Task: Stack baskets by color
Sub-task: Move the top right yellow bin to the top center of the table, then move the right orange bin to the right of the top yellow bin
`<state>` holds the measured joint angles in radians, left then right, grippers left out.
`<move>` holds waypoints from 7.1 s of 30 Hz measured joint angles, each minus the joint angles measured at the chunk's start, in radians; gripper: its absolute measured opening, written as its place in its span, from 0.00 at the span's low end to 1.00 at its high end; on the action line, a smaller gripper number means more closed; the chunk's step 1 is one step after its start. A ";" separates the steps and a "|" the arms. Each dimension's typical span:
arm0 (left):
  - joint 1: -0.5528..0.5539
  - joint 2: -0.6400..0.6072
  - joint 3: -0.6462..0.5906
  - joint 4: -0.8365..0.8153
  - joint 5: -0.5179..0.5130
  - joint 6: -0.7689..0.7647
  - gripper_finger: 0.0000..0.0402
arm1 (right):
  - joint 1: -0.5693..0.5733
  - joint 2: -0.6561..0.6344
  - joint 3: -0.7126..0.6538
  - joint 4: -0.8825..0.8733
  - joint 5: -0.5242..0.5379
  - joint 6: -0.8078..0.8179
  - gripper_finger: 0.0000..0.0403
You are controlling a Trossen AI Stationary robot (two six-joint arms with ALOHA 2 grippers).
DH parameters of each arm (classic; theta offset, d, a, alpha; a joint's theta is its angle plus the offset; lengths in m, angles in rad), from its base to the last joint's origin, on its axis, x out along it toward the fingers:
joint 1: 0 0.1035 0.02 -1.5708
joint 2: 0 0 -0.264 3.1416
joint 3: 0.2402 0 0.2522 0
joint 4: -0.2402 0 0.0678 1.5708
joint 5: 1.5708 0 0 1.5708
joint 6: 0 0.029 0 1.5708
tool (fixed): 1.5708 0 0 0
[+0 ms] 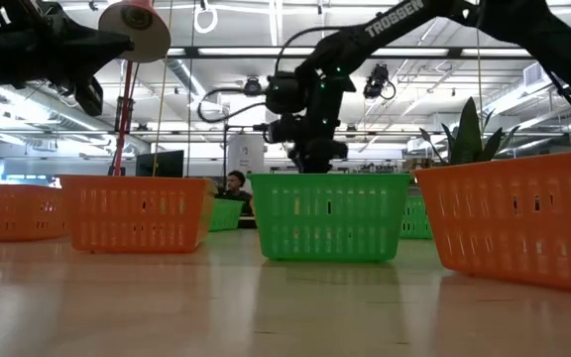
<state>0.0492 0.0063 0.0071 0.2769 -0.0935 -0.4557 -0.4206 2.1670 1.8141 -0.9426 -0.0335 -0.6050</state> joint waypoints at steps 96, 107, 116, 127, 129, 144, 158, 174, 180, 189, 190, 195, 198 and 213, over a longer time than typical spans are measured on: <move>0.000 0.000 0.000 -0.021 -0.228 -0.021 0.03 | -0.219 -0.197 -0.341 0.306 0.104 0.952 0.27; 0.000 0.000 0.000 -0.024 -0.288 -0.065 0.01 | -0.214 -0.092 -0.341 0.386 0.093 0.961 0.27; 0.010 0.087 0.156 -0.467 -0.422 -0.247 0.01 | -0.217 -0.109 -0.340 0.439 0.055 0.914 0.27; 0.163 0.536 0.408 -0.660 -0.195 -0.296 0.00 | -0.219 -0.154 -0.341 0.435 0.078 0.890 0.27; 0.206 0.631 0.468 -0.696 -0.148 -0.299 0.00 | -0.217 -0.204 -0.341 0.396 0.093 0.885 0.27; 0.496 1.099 0.879 -0.858 0.053 -0.028 0.03 | 0.119 -0.604 -0.425 -0.003 -0.070 0.617 0.27; 0.533 1.133 0.950 -1.017 0.073 0.163 0.04 | 0.578 -0.770 -0.772 0.019 -0.423 1.279 0.43; 0.532 1.133 0.950 -1.037 0.073 0.268 0.05 | 0.822 -0.434 -0.782 0.245 -0.222 1.908 0.41; 0.532 1.133 0.950 -1.038 0.073 0.285 0.03 | 0.821 -0.395 -0.782 0.276 -0.222 1.977 0.11; 0.532 1.132 0.949 -1.064 0.073 0.287 0.05 | 0.774 -0.639 -0.774 0.130 -0.315 2.064 0.01; 0.532 1.132 0.949 -1.066 0.073 0.287 0.05 | 0.749 -0.682 -0.766 0.111 -0.315 2.070 0.01; 0.532 1.132 0.949 -1.067 0.073 0.288 0.03 | 0.531 -0.862 -0.718 0.053 -0.293 2.028 0.01; 0.532 1.132 0.949 -1.066 0.073 0.288 0.02 | 0.341 -0.899 -0.678 0.047 -0.225 1.960 0.01; 0.532 1.132 0.949 -1.050 0.073 0.244 0.03 | -0.341 -0.416 -0.316 0.042 -0.181 1.352 0.00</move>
<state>0.5808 1.1385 0.9565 -0.7730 -0.0208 -0.2116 -0.7611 1.7506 1.4979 -0.9006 -0.2148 0.7473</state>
